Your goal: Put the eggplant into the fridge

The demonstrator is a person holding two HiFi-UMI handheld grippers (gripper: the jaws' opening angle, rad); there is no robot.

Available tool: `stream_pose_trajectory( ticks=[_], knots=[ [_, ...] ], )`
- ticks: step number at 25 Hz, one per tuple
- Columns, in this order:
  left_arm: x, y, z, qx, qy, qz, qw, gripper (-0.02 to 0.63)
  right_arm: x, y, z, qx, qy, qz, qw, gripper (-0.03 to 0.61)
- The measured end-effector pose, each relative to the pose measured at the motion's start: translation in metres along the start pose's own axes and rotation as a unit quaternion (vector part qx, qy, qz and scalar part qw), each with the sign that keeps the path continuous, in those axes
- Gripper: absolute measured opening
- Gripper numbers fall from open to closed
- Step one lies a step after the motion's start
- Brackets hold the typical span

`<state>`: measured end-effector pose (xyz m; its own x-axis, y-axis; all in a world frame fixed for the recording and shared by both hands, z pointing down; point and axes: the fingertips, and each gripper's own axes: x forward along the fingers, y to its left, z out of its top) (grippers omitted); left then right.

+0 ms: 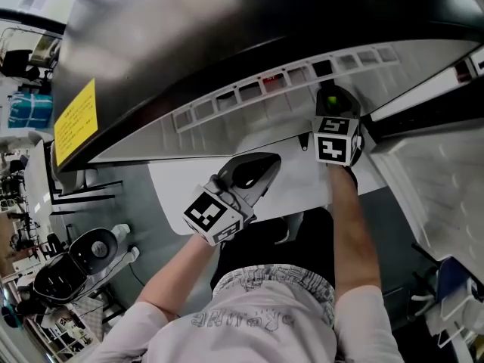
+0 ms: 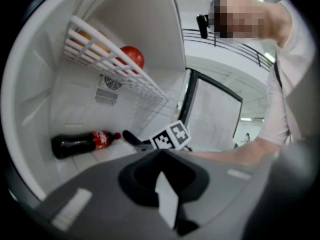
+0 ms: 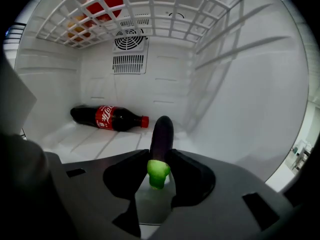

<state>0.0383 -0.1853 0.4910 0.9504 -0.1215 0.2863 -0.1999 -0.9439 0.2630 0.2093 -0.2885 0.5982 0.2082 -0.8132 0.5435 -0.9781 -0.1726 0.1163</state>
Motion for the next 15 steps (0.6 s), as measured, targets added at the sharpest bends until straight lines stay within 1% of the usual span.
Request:
stream_pose_trajectory(
  ticks=[11,15],
  knots=[
    [-0.002,-0.002,0.010,-0.003,0.001,0.006,1.0000,0.006,0.004,-0.007,0.003,-0.001,0.003,-0.005,1.000,0.143],
    [0.005,0.009,0.010,-0.006,0.003,0.009,0.9999,0.006,0.015,-0.006,0.000,0.000,0.005,0.002,1.000,0.175]
  ],
)
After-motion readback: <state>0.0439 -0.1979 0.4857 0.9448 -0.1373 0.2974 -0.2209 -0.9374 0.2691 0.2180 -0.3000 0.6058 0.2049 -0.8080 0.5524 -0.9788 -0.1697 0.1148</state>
